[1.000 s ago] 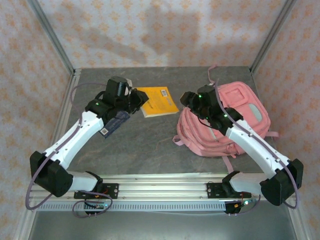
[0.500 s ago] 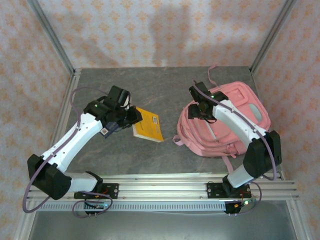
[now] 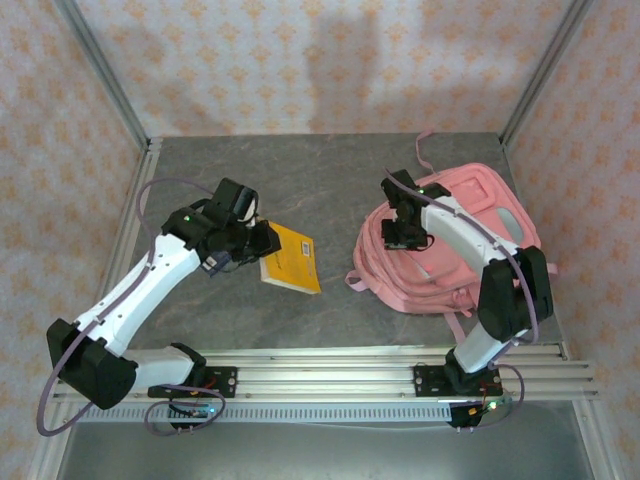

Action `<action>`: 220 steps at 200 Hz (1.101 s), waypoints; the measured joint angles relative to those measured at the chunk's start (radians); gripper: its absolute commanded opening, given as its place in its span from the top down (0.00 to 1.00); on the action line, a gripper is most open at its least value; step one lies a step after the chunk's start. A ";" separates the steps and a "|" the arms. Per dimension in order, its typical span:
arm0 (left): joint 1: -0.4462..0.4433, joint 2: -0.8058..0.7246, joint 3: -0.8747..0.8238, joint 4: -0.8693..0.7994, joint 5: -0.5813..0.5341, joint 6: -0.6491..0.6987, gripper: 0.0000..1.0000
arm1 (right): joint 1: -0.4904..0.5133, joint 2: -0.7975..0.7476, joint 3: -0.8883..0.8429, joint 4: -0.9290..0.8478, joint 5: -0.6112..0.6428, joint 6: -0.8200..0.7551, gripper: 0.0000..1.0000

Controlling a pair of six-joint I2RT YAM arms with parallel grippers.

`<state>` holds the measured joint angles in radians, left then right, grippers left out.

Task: Pack books, pencil case, and school supplies into a backpack

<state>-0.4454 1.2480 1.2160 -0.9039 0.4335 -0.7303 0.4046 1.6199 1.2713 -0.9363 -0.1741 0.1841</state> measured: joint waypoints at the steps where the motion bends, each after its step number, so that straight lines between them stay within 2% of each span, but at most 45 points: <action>1: 0.000 0.000 0.003 -0.002 0.000 0.002 1.00 | 0.000 0.000 0.000 0.000 0.000 -0.001 0.91; 12: 0.000 0.000 0.022 -0.016 0.001 0.020 1.00 | -0.002 -0.007 0.000 0.001 0.009 -0.006 1.00; 68: 0.000 0.012 -0.005 0.031 0.020 0.023 1.00 | -0.002 -0.082 0.000 0.001 0.024 -0.011 1.00; 115: 0.001 0.150 0.015 0.095 0.037 0.033 1.00 | -0.006 -0.170 0.046 -0.035 0.018 0.010 1.00; 142: 0.006 0.225 0.071 0.147 0.073 0.031 1.00 | -0.023 -0.202 0.135 -0.071 -0.014 0.010 1.00; 169: 0.009 0.237 0.103 0.205 0.110 0.022 1.00 | -0.046 -0.233 0.221 -0.080 -0.068 0.021 1.00; 211: 0.034 0.237 0.111 0.257 0.159 0.013 1.00 | -0.075 -0.277 0.244 -0.073 -0.140 0.040 1.00; 220: 0.044 0.237 0.108 0.267 0.168 0.008 1.00 | -0.077 -0.274 0.244 -0.074 -0.149 0.043 0.83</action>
<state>-0.4015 1.4849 1.3243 -0.6365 0.6018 -0.7223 0.3271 1.3464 1.5150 -1.0100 -0.3233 0.2276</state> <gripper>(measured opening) 0.166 0.043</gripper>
